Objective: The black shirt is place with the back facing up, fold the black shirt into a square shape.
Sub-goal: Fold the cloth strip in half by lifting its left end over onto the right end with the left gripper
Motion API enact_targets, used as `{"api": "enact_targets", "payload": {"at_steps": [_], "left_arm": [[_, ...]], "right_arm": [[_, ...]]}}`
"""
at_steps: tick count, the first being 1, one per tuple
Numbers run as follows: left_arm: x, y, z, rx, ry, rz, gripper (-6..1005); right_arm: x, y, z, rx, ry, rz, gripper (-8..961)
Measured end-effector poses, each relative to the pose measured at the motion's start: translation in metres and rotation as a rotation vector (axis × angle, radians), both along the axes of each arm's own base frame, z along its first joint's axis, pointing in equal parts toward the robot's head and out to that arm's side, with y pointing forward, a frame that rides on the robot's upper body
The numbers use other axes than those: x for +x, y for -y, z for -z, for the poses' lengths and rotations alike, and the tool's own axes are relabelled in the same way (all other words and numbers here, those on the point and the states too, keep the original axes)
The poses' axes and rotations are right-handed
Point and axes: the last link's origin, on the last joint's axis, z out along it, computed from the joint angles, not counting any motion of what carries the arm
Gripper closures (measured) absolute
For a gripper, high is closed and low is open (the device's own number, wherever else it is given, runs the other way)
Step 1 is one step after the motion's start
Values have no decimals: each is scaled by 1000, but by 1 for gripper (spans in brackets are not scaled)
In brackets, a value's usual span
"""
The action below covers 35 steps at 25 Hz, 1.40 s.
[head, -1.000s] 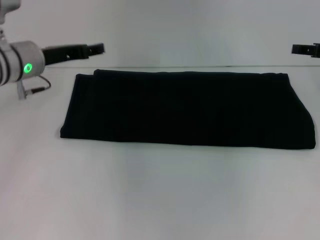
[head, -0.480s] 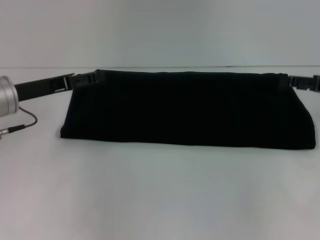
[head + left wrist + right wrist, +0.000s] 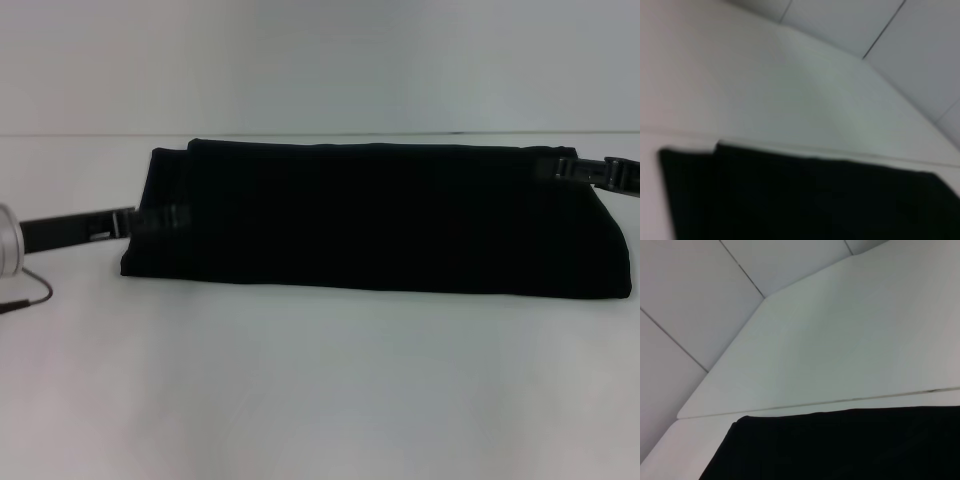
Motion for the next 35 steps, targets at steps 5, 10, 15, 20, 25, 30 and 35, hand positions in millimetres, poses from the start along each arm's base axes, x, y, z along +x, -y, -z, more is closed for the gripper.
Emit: {"api": "enact_targets", "payload": {"at_steps": [5, 10, 15, 20, 25, 30, 35], "left_arm": [[-12, 9, 4, -45, 4, -97, 112], [-15, 14, 11, -92, 49, -171, 112], [-11, 11, 17, -128, 101, -237, 112], [-13, 4, 22, -133, 131, -329, 111], [-17, -1, 25, -119, 125, -389, 111], [-20, -4, 23, -89, 134, -430, 111], [-23, -4, 22, -87, 128, -456, 111]], "right_arm": [[-4, -1, 5, -20, 2, -9, 87], [-3, -1, 5, -11, -2, 0, 83], [-3, -3, 2, 4, 5, -2, 82], [-4, -7, 0, 19, 13, -1, 83], [-5, -8, -1, 25, 16, -2, 83], [-4, -10, -2, 32, 19, 1, 82], [-4, -10, -2, 35, 21, 4, 83]]}}
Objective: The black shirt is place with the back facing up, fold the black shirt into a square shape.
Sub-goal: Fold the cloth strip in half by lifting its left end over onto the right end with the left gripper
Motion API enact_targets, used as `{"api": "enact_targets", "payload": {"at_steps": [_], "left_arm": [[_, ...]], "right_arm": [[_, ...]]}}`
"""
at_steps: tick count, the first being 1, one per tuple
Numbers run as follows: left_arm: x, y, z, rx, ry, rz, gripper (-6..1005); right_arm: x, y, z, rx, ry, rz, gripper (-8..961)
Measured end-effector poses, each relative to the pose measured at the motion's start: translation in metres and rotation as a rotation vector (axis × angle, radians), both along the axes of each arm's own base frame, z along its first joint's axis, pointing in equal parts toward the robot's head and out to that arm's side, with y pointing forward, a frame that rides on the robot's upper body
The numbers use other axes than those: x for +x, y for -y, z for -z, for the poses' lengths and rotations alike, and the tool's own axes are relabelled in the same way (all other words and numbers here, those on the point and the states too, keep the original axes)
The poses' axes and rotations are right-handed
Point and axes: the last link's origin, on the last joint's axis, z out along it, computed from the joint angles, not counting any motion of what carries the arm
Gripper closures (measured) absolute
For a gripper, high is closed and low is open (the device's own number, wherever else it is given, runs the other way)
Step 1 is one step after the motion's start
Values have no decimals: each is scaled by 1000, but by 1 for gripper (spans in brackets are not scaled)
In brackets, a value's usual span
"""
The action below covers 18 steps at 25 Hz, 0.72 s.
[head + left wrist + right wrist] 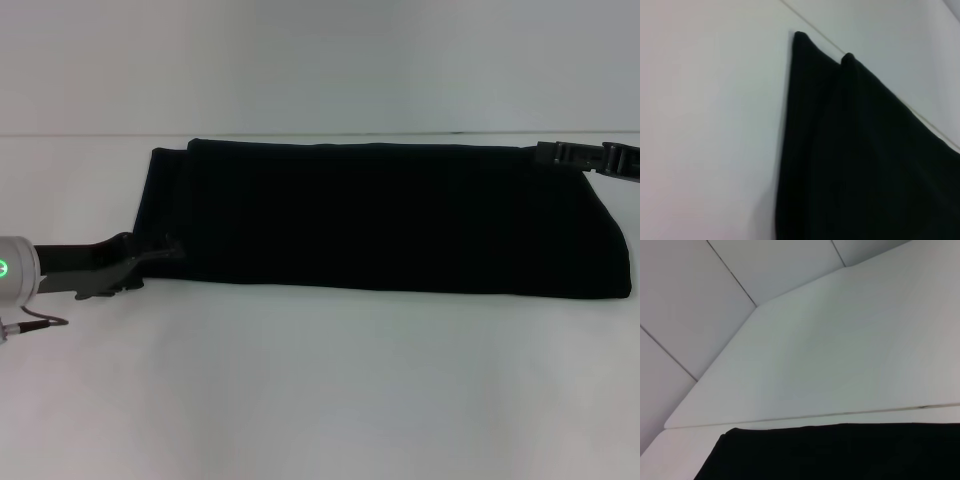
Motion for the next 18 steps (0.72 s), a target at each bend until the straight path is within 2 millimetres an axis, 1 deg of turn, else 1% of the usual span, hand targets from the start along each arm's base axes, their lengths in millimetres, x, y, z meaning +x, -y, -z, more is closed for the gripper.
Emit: {"api": "enact_targets", "payload": {"at_steps": [10, 18], "left_arm": [[0, 0, 0, 0, 19, -35, 112], [-2, 2, 1, 5, 68, -111, 112]], "right_arm": [[0, -1, -1, 7, 3, 4, 84], [-1, -3, -1, 10, 1, 7, 85]]}}
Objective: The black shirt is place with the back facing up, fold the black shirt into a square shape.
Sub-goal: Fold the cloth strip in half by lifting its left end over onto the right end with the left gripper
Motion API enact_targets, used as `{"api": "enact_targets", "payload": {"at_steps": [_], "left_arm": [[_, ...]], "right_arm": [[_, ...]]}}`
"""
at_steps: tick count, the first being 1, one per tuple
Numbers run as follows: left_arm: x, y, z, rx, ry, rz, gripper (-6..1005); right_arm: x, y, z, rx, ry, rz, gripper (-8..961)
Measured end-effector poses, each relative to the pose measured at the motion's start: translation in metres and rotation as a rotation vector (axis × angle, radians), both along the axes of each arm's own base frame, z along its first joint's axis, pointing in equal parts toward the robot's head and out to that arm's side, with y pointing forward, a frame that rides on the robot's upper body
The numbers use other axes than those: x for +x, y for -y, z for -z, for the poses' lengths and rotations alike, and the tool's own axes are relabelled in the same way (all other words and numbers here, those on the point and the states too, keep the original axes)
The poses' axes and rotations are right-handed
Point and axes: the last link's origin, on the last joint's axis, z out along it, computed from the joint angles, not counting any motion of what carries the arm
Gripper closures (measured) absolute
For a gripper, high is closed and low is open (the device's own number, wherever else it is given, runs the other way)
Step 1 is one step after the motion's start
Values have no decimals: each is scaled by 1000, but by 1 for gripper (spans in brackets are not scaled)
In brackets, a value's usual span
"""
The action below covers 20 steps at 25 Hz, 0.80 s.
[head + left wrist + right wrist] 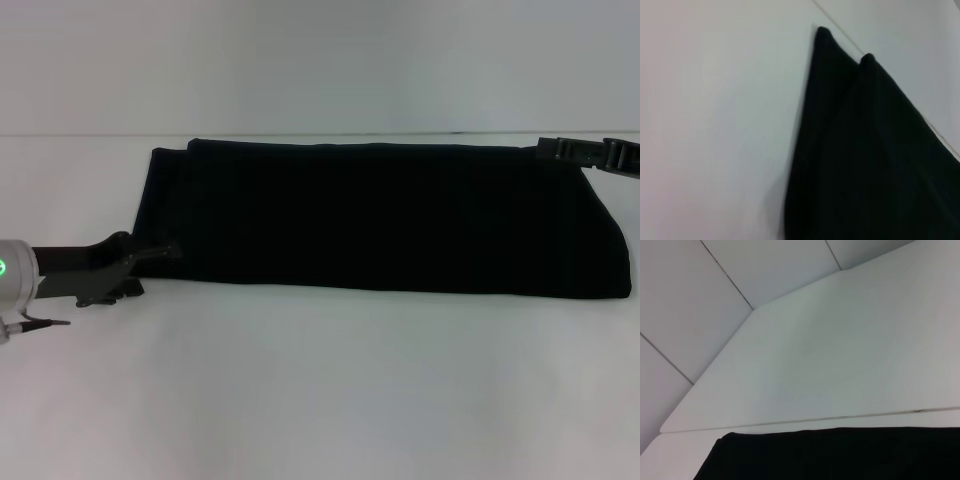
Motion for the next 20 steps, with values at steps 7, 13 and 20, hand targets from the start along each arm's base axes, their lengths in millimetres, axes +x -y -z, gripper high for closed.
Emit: {"api": "enact_targets", "payload": {"at_steps": [7, 13, 20], "left_arm": [[-2, 3, 3, 2, 53, -48, 112], [-3, 1, 2, 15, 55, -60, 112], [-3, -1, -1, 27, 60, -70, 112]], "right_arm": [[-3, -2, 0, 3, -2, -9, 86], [-4, -3, -1, 7, -5, -14, 87], [-5, -3, -1, 8, -7, -14, 88]]}}
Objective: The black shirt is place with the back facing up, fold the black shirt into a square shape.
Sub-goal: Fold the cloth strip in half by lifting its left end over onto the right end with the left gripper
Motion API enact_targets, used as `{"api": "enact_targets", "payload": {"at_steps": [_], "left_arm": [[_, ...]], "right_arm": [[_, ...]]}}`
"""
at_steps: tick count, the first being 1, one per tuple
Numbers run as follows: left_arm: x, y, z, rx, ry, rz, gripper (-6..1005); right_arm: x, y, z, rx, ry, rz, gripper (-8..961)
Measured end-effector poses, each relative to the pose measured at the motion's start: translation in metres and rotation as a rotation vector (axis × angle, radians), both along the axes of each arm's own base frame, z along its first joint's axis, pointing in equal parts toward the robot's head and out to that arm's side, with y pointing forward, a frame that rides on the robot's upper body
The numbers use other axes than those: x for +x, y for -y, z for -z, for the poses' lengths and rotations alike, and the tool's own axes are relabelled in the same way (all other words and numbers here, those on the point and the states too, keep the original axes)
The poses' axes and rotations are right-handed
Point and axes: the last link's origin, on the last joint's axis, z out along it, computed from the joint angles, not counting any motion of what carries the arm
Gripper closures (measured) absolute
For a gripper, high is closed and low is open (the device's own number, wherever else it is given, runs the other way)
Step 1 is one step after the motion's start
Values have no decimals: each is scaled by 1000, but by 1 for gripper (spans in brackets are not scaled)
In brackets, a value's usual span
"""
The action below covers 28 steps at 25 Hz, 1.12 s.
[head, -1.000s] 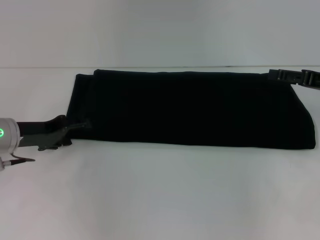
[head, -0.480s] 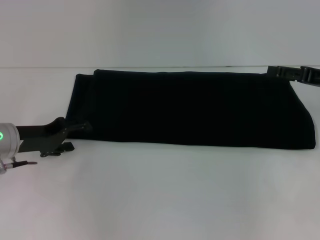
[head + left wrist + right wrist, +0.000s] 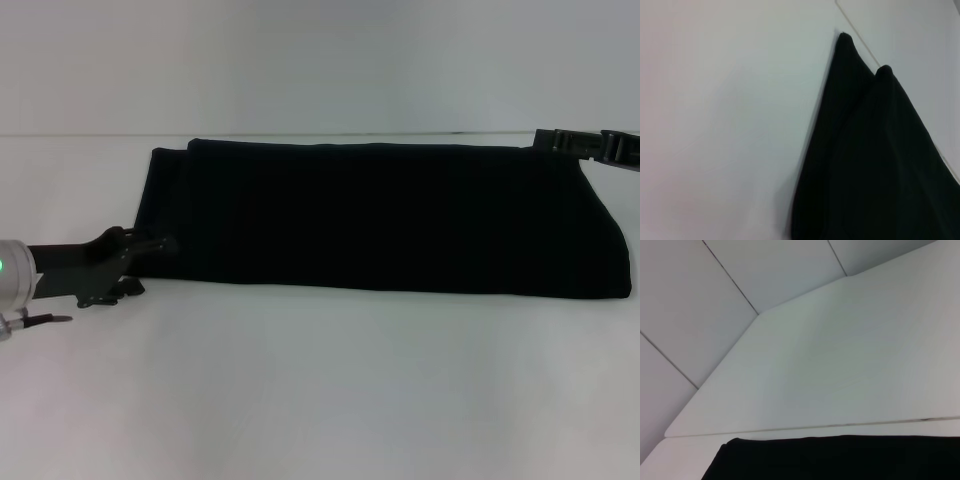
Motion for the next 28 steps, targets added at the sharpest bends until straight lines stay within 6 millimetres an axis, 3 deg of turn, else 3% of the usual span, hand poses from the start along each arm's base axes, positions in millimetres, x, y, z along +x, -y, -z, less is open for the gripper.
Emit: {"api": "enact_targets", "payload": {"at_steps": [28], "left_arm": [[-1, -13, -1, 39, -46, -8, 111]], "right_arm": [[-2, -1, -1, 7, -12, -1, 89]]}}
